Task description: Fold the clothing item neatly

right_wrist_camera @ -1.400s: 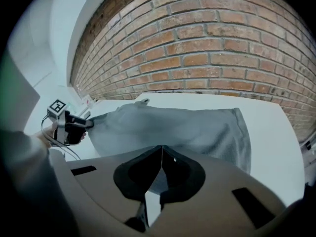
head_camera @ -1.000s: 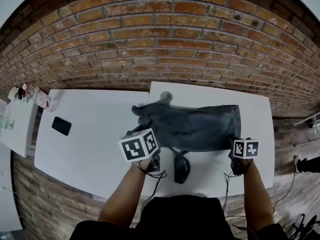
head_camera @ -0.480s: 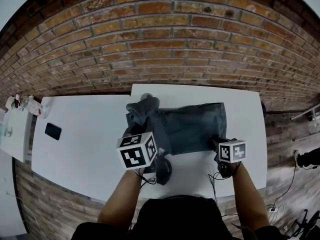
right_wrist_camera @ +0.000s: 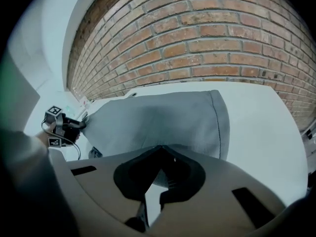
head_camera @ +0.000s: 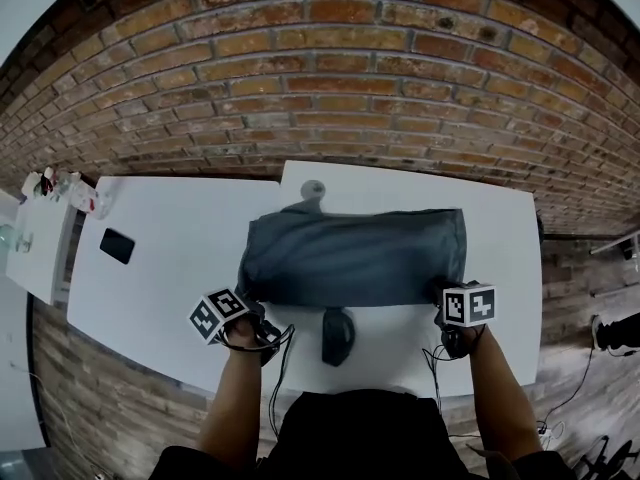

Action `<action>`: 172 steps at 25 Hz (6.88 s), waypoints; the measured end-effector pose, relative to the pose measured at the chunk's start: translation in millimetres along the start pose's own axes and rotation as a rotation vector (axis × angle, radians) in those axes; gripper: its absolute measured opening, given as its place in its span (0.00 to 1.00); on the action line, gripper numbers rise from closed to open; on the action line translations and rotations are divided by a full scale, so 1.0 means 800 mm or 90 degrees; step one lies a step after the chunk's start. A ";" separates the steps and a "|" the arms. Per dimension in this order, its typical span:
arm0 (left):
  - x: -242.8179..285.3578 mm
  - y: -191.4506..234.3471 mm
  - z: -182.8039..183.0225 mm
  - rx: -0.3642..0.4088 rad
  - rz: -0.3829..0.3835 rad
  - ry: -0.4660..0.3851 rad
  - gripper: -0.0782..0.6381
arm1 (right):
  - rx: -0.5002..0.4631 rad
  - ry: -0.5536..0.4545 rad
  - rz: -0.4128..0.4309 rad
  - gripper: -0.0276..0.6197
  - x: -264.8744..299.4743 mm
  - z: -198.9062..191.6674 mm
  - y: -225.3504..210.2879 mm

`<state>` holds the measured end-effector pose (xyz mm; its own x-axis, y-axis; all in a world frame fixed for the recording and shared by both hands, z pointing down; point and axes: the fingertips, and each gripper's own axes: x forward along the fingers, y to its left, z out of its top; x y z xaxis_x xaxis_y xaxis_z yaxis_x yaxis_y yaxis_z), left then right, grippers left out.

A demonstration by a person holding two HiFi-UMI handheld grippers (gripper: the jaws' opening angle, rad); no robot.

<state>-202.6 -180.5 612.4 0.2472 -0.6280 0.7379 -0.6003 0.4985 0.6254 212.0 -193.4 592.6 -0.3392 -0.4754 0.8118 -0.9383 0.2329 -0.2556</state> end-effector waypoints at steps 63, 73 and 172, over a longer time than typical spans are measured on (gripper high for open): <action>-0.024 -0.007 -0.081 -0.231 -0.259 0.167 0.40 | -0.006 -0.005 -0.089 0.05 0.032 -0.010 -0.019; 0.035 -0.028 -0.067 -0.335 -0.277 0.119 0.40 | -0.005 -0.004 -0.086 0.05 0.032 -0.011 -0.017; -0.024 -0.271 -0.259 0.860 -0.162 -0.144 0.12 | 0.060 -0.078 0.109 0.05 -0.025 0.015 -0.094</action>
<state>80.3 -153.0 515.3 0.4100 -0.7598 0.5045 -0.8514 -0.5172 -0.0870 288.6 -211.3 589.2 -0.4942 -0.5364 0.6841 -0.8665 0.2411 -0.4370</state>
